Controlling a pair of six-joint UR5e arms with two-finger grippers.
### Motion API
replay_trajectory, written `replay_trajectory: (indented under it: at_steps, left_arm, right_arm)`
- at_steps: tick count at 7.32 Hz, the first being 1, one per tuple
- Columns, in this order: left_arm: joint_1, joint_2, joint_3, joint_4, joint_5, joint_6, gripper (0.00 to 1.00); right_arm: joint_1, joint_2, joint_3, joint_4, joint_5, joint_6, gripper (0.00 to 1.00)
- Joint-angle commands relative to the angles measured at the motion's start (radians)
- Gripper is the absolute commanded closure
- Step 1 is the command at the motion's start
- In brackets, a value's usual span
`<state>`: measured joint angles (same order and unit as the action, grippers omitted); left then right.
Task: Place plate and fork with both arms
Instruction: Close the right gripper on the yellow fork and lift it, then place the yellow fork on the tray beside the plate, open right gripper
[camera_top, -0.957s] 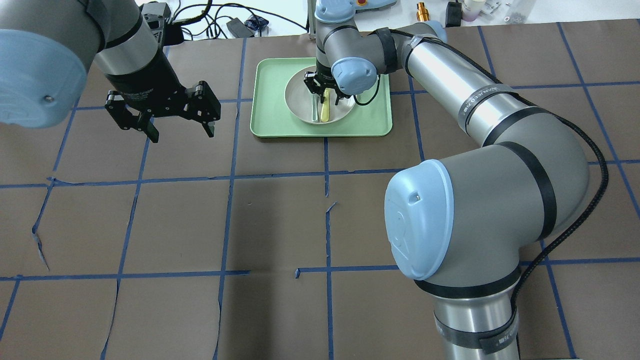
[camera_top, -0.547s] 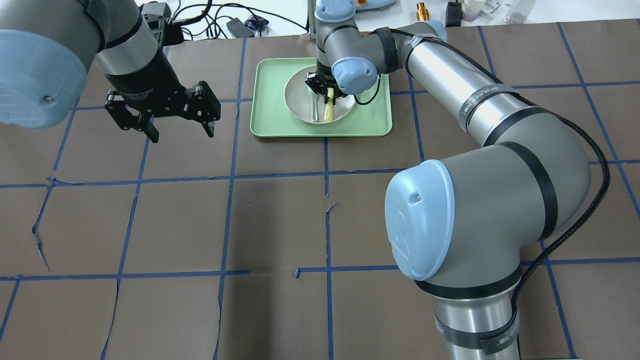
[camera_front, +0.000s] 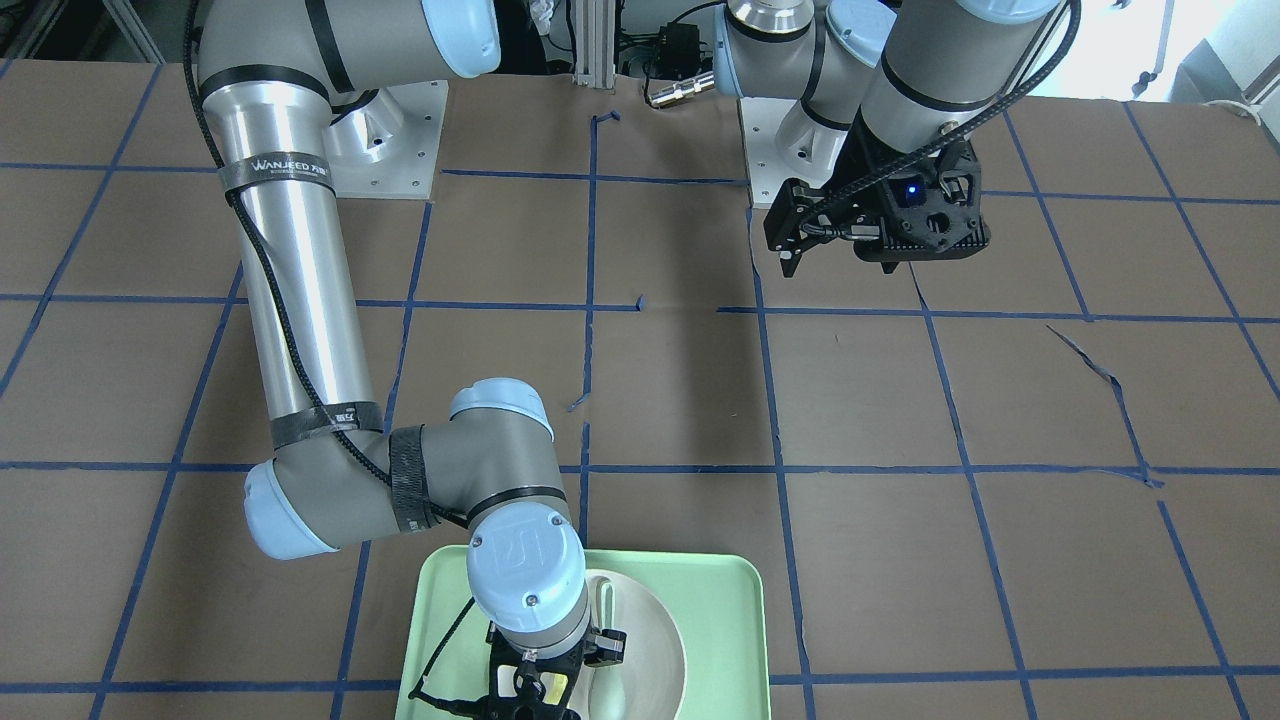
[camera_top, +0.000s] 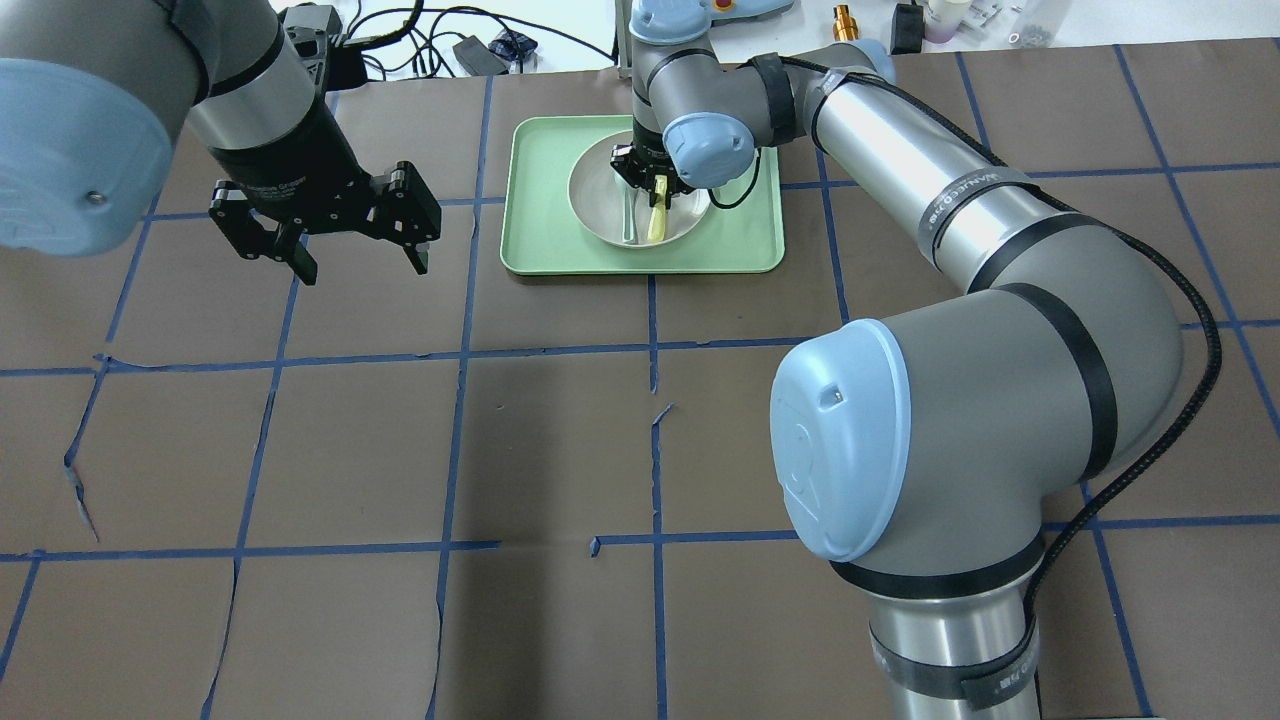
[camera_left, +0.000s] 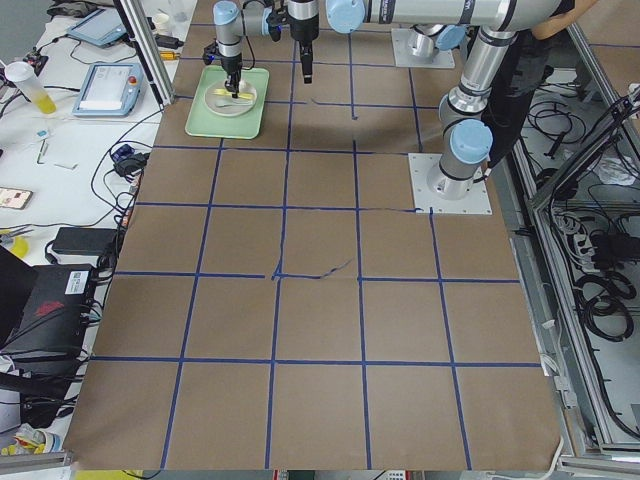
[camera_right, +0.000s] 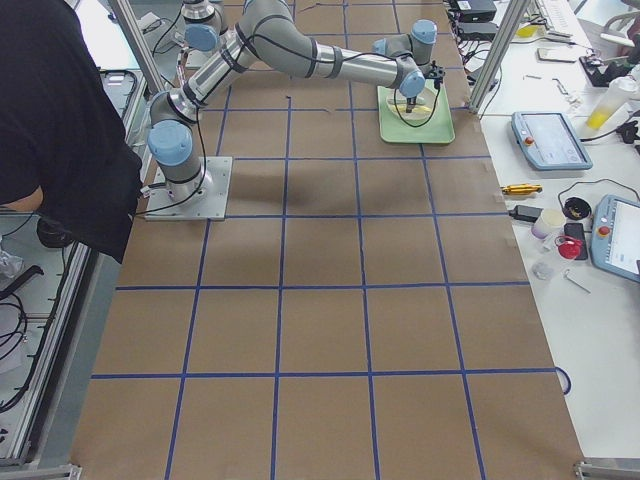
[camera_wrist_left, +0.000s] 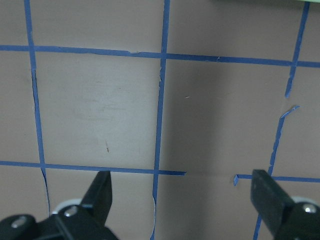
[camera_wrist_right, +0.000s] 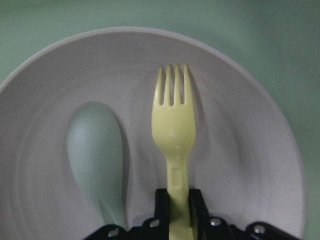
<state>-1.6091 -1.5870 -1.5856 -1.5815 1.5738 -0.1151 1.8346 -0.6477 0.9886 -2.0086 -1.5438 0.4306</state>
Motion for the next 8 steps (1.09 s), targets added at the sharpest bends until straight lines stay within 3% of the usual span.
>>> replay_trajectory:
  at_steps: [1,2,5,8]
  left_arm:
    - [0.000,-0.001,0.001,0.000,0.000,0.000,0.00]
    - [0.000,-0.001,0.001,0.002,0.000,0.000,0.00]
    - [0.002,0.004,0.003,0.002,0.002,0.003,0.00]
    - [0.002,0.001,0.001,0.000,0.002,0.003,0.00]
  right_arm:
    - [0.000,-0.033,0.001,0.030,-0.001,-0.018,0.88]
    - [-0.002,-0.067,0.002,0.081,-0.002,-0.047,0.88]
    - [-0.053,-0.133,0.091,0.085,-0.039,-0.177,0.88]
    - [-0.104,-0.130,0.189,-0.045,-0.029,-0.230,0.90]
